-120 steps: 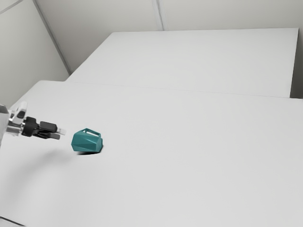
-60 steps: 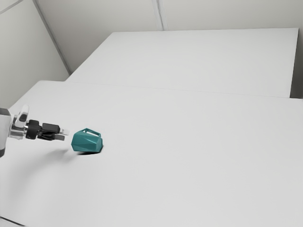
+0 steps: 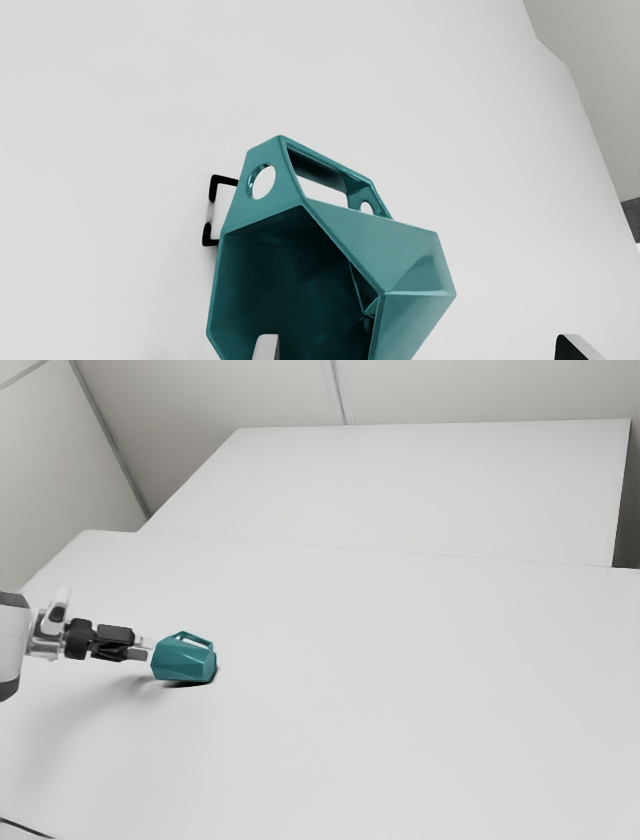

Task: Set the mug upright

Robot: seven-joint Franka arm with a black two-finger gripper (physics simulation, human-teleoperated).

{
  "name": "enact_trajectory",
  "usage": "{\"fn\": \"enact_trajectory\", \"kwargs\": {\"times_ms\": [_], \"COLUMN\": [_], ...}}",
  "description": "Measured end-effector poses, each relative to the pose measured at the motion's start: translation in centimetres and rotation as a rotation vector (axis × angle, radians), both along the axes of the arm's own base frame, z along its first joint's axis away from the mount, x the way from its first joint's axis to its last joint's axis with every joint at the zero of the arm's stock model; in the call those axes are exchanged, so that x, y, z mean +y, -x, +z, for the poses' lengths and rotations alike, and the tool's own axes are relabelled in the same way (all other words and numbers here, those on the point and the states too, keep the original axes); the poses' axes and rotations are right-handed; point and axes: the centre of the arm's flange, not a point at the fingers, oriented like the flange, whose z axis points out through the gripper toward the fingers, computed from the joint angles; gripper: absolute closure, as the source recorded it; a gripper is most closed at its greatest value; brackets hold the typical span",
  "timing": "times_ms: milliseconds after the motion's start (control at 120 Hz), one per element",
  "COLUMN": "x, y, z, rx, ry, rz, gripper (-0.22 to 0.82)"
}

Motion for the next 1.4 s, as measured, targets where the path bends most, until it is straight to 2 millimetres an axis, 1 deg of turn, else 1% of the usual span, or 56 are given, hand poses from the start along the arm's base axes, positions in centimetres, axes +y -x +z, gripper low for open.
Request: {"fn": "enact_trajectory", "kwargs": {"times_ms": [567,767,875,1033,1400], "x": [-2.5,-3.0,-3.1,-3.1,-3.4], "y": [-1.5,-1.8,-1.8,-1.9,-2.1], "z": [-0.8,-1.1,-1.4,-1.5,-1.5], "rx": [0.005,0.006,0.009,0.009,0.009], "ry": [0.026,0.031,0.035,0.038,0.043], "rz": [-0.043,-0.046,-0.044,-0.041,-0.042], "gripper": [0.03,0.05,0.1,0.21,0.52]}}
